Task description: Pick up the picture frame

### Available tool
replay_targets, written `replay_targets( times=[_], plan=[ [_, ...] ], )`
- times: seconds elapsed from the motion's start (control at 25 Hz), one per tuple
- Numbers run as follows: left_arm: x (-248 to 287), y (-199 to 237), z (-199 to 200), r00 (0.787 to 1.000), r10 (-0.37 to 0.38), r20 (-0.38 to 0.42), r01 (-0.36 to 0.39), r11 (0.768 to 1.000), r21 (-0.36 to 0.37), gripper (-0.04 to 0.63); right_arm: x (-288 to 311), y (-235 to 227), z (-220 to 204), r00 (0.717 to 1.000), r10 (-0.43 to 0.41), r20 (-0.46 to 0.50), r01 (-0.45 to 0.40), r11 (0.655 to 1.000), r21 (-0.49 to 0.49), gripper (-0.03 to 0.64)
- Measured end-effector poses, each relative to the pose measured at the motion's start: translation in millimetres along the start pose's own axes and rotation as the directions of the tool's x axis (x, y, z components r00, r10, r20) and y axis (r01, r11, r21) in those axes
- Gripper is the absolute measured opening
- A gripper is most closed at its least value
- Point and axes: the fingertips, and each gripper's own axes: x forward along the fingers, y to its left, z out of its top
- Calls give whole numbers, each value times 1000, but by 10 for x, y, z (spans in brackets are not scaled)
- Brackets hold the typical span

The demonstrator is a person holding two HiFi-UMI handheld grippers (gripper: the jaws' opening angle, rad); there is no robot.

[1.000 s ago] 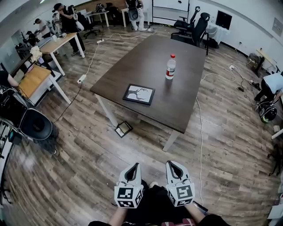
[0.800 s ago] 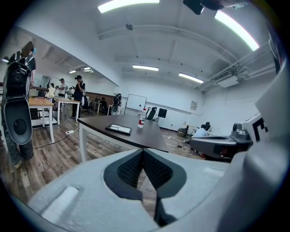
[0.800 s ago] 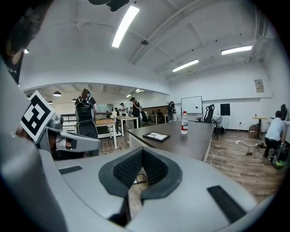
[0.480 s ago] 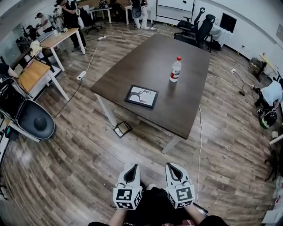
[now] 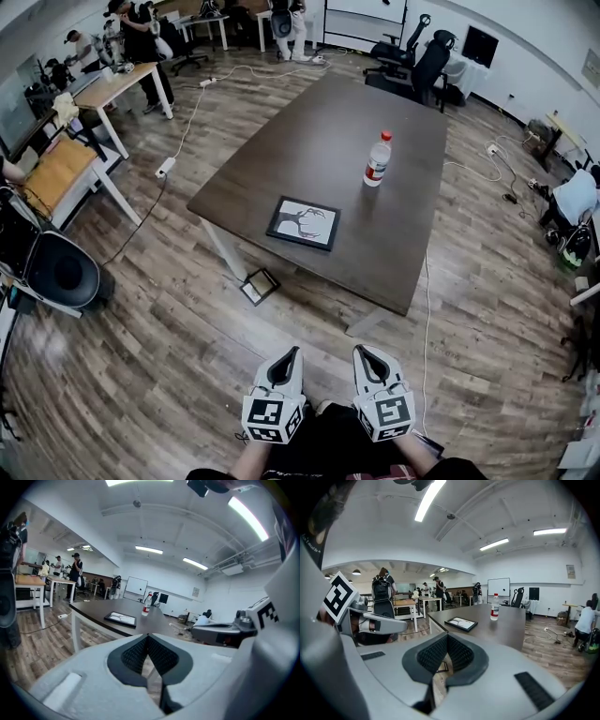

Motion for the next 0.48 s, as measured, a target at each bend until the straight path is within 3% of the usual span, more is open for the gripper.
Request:
replay_targets(
  times=[0.08,0.16,0.32,0.48],
  plan=[
    [107,-7,66,996,-84,5,84,996,-31,11,137,-25,31,1000,-9,-4,9,1000,7,6],
    [205,57,123,993,-121,0,121,992,-39,11,280,-38,79,1000,-19,-3,19,1000,12,6],
    [351,309,217,995,-102,-22,102,995,10,11,560,-41,173,999,-37,1,37,999,10,6],
    [453,622,330,996,-82,-33,82,997,5,11,825,-10,215,999,-51,-14,52,998,25,6]
  ],
)
